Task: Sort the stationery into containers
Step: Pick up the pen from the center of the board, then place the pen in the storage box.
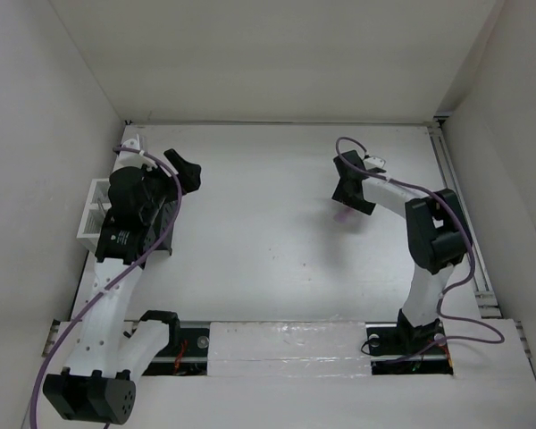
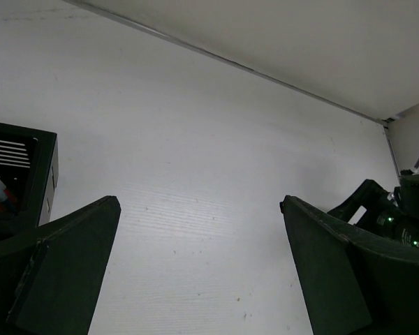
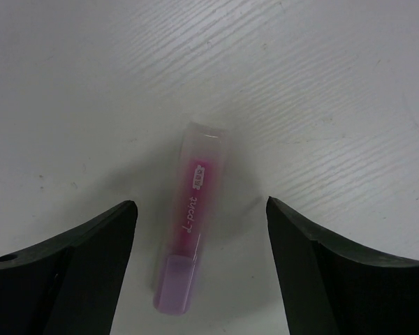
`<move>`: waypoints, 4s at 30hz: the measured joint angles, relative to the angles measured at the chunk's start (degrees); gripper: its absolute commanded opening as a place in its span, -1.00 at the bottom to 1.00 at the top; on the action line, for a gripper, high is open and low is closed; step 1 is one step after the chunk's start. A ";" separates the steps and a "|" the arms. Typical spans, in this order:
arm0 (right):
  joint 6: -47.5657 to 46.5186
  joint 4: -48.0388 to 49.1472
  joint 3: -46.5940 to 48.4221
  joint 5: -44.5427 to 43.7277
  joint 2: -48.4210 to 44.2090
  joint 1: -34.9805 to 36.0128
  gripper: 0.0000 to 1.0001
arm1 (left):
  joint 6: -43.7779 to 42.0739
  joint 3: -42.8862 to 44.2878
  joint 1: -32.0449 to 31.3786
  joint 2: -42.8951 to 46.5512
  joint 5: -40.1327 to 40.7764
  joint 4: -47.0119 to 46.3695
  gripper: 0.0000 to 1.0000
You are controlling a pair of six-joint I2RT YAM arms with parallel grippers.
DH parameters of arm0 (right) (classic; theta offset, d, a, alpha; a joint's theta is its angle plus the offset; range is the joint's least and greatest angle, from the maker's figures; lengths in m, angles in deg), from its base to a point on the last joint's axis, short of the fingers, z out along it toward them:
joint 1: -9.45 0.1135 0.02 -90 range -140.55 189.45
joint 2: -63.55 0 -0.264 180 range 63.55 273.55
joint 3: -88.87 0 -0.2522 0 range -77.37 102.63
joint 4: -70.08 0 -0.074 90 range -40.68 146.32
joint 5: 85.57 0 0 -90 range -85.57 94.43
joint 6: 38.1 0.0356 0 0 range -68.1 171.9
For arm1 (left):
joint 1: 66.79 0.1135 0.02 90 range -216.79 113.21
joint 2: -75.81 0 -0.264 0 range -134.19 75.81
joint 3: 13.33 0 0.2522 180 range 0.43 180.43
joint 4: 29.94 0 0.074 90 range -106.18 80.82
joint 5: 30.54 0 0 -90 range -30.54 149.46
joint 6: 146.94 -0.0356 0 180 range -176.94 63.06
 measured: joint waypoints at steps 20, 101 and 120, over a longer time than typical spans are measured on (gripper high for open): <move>-0.33 -5.07 6.67 8.35 4.66 -2.36 -0.42 | 0.00 0.00 0.00 1.88 -1.29 -0.57 1.00; -33.73 41.35 -8.61 22.62 -31.12 41.27 -1.00 | 12.72 -10.80 -10.05 0.79 -32.54 -28.63 0.61; -33.73 41.31 -7.39 20.35 -29.64 41.27 -1.00 | 11.39 -9.77 -10.60 0.68 -31.98 -26.47 -0.88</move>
